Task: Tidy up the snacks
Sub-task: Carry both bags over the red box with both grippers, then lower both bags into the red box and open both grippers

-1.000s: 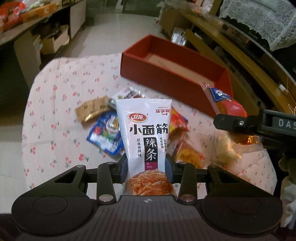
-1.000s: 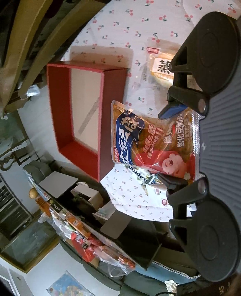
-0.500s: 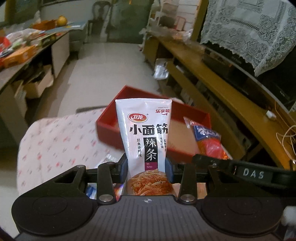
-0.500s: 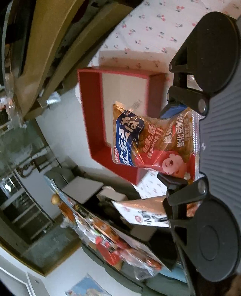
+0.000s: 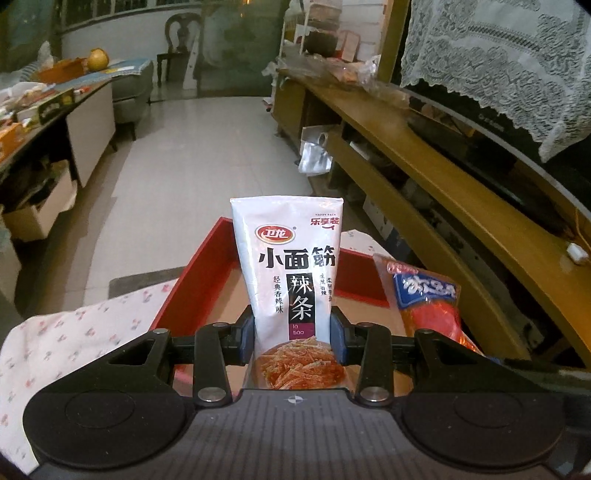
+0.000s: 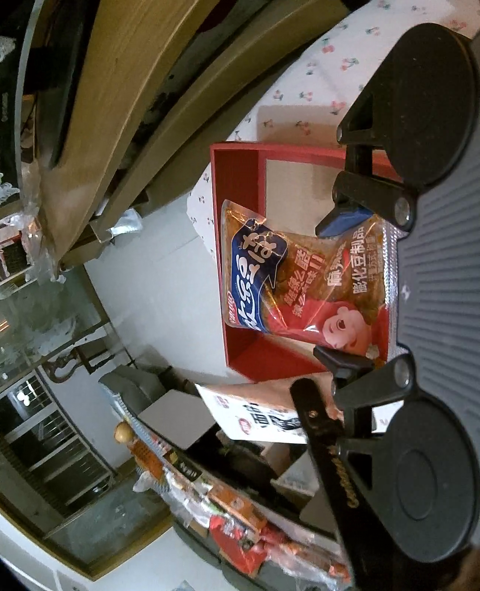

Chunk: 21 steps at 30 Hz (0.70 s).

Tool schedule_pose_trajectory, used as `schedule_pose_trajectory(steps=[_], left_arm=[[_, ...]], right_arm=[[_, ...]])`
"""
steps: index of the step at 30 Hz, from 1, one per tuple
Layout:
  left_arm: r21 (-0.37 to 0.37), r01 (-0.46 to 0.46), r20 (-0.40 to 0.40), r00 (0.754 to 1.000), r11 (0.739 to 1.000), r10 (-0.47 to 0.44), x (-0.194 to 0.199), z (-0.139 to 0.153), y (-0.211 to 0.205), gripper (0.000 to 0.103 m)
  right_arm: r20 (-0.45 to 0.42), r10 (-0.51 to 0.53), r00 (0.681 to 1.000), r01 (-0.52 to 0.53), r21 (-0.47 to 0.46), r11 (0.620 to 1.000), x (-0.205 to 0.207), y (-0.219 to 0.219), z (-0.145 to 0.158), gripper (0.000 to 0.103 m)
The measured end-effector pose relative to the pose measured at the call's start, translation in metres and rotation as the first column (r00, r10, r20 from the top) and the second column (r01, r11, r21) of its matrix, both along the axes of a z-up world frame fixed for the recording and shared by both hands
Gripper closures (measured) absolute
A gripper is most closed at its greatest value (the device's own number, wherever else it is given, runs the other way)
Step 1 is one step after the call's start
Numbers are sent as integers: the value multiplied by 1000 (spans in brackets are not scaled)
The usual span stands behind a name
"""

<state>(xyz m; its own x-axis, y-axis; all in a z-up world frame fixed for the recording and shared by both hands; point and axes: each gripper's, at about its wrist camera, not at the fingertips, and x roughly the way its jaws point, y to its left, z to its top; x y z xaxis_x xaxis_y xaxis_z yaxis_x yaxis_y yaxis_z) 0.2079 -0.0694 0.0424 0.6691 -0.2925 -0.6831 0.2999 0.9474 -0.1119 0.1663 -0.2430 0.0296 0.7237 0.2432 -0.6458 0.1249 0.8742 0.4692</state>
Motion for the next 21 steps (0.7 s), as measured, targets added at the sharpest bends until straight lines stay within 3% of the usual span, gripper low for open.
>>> schedule_pose_trajectory(steps=[12, 21], left_arm=[[49, 19, -64, 998, 999, -16, 34, -51, -1, 55], [109, 11, -146, 989, 994, 5, 30, -64, 9, 55]], right_arm=[[-96, 50, 994, -57, -80, 995, 40, 18, -45, 35], [-133, 70, 989, -88, -136, 987, 38, 28, -59, 35]])
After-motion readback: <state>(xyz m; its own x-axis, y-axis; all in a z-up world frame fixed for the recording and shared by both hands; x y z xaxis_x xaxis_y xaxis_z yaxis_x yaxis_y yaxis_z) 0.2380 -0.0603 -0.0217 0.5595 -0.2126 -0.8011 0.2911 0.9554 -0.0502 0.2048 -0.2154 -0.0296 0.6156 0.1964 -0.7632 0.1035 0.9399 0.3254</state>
